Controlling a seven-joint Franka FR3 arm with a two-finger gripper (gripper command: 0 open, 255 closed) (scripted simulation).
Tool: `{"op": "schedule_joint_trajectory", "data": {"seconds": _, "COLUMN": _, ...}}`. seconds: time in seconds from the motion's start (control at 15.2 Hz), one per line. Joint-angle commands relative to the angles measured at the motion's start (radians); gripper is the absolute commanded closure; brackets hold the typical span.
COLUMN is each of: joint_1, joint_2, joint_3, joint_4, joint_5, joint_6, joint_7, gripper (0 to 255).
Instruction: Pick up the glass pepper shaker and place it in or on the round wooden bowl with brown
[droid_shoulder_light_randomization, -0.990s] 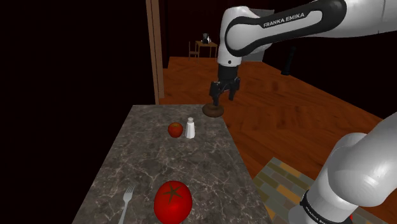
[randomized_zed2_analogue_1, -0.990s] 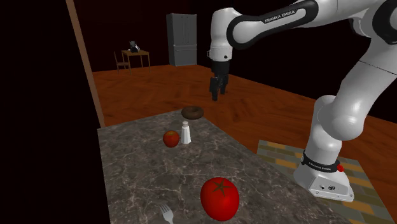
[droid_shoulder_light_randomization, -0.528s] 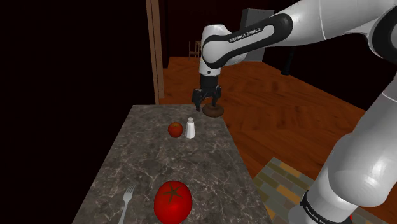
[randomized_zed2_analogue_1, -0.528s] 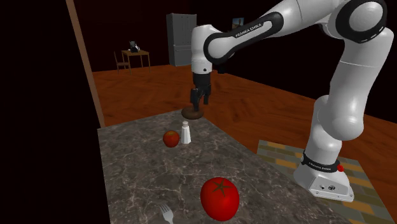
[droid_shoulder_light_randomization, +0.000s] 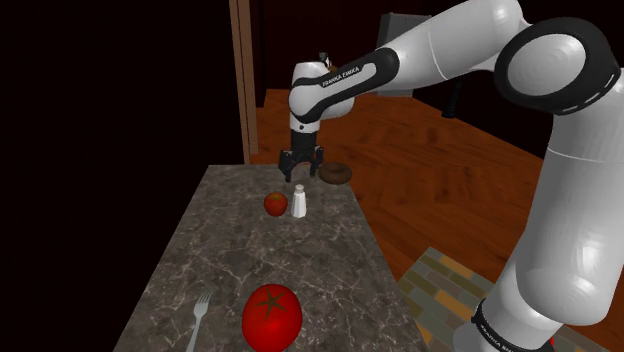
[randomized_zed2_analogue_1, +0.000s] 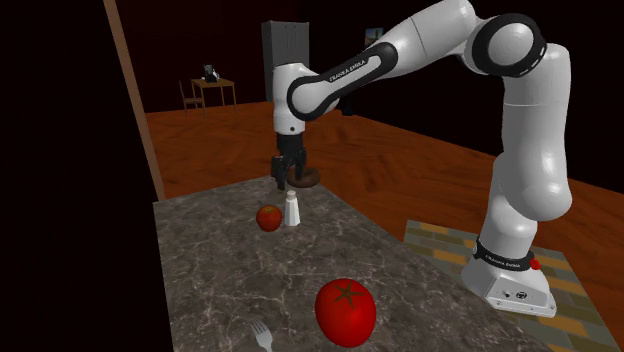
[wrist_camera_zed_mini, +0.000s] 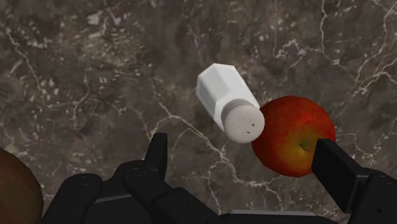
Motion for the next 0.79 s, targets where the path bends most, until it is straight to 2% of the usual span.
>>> {"op": "schedule_joint_trajectory", "data": {"seconds": 0.0, "joint_1": 0.002, "joint_2": 0.026, "joint_3": 0.002, "joint_4": 0.007, "joint_5": 0.002, "joint_6": 0.02, "joint_7": 0.003, "gripper": 0}}
{"op": "schedule_joint_trajectory", "data": {"seconds": 0.4, "joint_1": 0.005, "joint_2": 0.057, "joint_3": 0.003, "joint_4": -0.03, "joint_5": 0.003, "joint_6": 0.087, "joint_7": 0.002, "gripper": 0}}
{"op": "schedule_joint_trajectory", "data": {"seconds": 0.73, "joint_1": 0.005, "joint_2": 0.057, "joint_3": 0.003, "joint_4": -0.029, "joint_5": 0.003, "joint_6": 0.087, "joint_7": 0.002, "gripper": 0}}
